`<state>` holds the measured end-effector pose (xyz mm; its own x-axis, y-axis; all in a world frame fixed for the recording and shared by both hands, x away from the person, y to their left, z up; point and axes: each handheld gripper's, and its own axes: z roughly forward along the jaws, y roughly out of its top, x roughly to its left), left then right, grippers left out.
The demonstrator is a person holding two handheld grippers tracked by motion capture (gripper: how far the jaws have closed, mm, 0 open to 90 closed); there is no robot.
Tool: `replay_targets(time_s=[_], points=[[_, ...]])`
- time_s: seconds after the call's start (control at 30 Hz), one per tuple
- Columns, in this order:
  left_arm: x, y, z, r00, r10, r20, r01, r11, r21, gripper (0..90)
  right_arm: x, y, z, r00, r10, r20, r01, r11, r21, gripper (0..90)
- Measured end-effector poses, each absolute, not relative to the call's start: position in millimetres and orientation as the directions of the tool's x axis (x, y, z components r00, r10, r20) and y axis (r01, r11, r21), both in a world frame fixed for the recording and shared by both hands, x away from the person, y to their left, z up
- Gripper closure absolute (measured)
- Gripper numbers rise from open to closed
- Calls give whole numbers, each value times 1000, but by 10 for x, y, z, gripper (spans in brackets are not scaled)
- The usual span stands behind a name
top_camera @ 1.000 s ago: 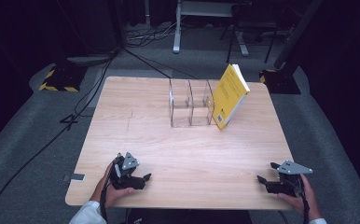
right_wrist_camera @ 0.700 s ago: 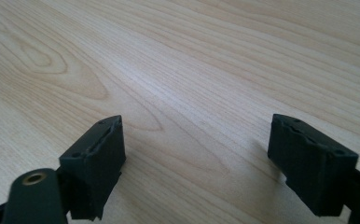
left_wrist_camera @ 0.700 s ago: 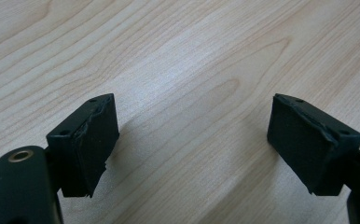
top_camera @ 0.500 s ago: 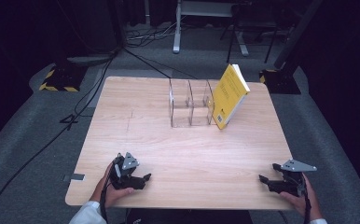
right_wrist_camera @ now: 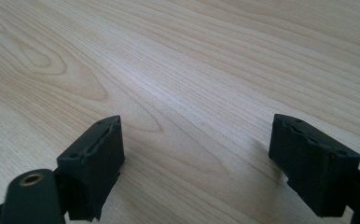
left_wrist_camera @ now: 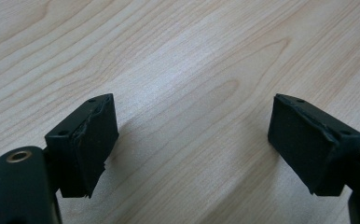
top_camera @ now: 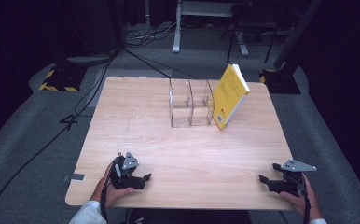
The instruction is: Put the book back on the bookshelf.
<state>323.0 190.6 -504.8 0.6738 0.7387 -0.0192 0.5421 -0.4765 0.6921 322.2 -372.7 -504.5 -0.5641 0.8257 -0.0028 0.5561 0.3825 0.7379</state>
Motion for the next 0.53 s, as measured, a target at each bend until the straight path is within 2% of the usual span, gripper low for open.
replay_targets(time_s=[0.53], points=[[3236, 1908, -5047, 675, 737, -13, 537, -480, 693, 163, 3222, -3727, -5045, -564, 826, -3, 556, 383, 738, 180]])
